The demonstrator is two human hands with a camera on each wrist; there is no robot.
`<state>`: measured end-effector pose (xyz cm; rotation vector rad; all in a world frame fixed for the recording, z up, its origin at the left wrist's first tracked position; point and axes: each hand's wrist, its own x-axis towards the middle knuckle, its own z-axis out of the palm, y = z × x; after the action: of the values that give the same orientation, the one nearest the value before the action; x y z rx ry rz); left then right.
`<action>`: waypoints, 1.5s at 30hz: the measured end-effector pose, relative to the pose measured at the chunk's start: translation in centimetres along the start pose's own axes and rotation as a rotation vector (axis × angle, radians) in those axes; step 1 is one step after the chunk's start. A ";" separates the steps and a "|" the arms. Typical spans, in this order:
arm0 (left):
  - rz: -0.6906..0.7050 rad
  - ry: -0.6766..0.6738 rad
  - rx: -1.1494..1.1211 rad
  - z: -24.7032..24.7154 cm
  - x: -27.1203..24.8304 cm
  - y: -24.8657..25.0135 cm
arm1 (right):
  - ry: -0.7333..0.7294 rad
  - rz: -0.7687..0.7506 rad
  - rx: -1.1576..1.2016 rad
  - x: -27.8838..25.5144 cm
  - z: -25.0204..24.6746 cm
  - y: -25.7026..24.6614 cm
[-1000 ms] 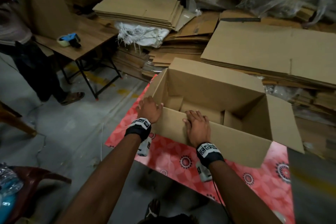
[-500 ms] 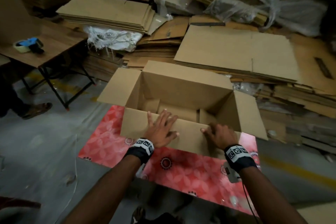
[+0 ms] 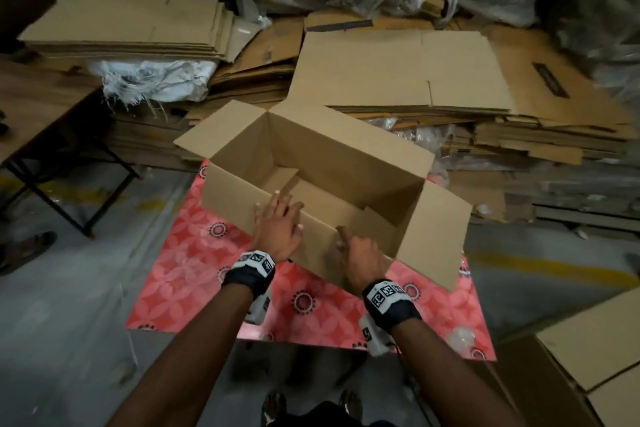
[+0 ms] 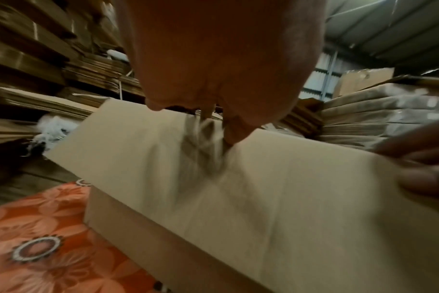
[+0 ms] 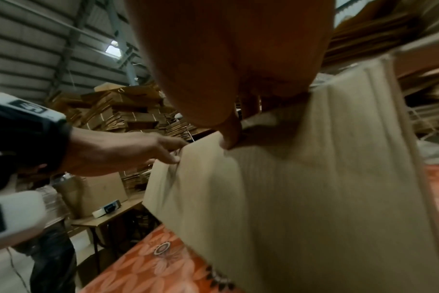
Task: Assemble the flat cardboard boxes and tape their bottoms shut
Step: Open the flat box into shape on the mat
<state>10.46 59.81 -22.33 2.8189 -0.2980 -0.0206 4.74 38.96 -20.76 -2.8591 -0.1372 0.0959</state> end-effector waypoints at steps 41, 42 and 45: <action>0.335 0.042 0.442 4.8 -0.5 7.4 | 0.230 0.189 -0.129 -1.1 1.0 10.7; 0.351 0.042 0.466 4.9 -0.5 6.8 | 0.221 0.186 -0.106 -1.0 1.1 10.6; 0.391 -0.001 0.489 4.5 -0.6 6.6 | 0.176 0.134 -0.076 -1.4 1.1 9.9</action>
<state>8.34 52.42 -24.62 3.1733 -0.9660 0.1568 4.09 29.63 -24.48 -2.9329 0.0879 -0.1373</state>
